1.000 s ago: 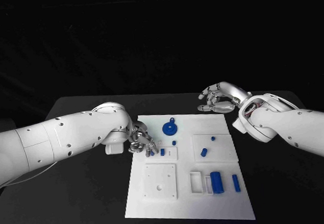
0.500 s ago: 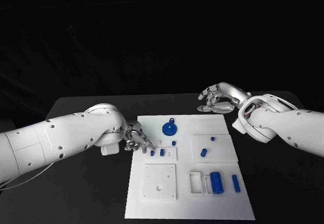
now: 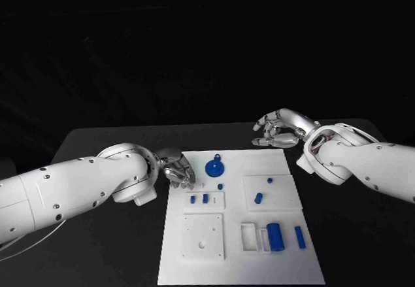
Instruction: Assemble the parts on the task board
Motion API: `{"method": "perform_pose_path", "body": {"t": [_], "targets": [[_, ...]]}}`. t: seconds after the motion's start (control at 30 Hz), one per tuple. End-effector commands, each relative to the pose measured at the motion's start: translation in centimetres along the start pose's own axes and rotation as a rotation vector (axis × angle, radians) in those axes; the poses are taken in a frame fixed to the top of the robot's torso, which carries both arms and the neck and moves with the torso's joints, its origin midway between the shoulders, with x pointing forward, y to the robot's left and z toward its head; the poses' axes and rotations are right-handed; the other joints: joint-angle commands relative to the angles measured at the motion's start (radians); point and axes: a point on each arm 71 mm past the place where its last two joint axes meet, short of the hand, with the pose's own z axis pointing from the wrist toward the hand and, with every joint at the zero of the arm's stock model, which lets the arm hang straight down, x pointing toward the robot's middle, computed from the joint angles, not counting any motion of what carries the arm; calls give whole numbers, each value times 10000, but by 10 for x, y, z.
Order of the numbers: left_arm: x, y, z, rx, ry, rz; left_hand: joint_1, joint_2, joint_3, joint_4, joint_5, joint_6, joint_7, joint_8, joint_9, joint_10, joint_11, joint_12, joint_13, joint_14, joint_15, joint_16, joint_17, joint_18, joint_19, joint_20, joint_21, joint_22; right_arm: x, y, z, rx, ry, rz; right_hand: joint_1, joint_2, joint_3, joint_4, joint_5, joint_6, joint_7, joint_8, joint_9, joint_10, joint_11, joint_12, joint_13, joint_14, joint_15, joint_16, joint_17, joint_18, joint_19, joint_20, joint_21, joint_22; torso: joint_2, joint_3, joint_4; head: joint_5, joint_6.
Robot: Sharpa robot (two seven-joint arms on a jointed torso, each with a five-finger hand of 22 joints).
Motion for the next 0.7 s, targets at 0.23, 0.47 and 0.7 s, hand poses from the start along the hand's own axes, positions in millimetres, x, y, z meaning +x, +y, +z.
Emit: {"method": "perform_pose_path", "body": {"t": [0.23,0.47,0.7], "targets": [[-2,-36,-5,4218,-2998,1186,1108,-24,-25,-513,-193,-95,121,10,-849,-191,597,-2742,-2090,46,413,-278,-260,42,-28,-441,-349,1,-1,-3,0,-11,-16,40,-44,29,-17,-2,52,-20,57,35,-19,-60,-17,38,-19,61,14,-44,10,144,-3,42,-66,14,-2,1,0,-35,112],[16,-41,12,4422,-3072,1845,1205,-94,-79,-454,-945,-391,268,-189,-1201,-622,931,-3935,-2815,284,656,-311,-316,286,252,-209,-400,-6,-2,-3,1,-24,-69,74,-8,49,6,-12,58,-26,58,32,-22,-64,-15,45,-29,61,14,-46,12,144,0,39,-70,21,7,6,-10,-35,170],[27,-49,22,4648,-2776,3301,1123,-252,-207,-275,-1232,-415,225,-180,-1383,-362,908,-4264,-3085,600,620,-261,-314,425,538,-212,-358,17,-2,-3,0,-31,-50,86,-5,49,9,-12,57,-28,59,32,-23,-65,-14,47,-33,61,15,-47,13,144,0,39,-71,22,17,3,-27,-65,174]]}}
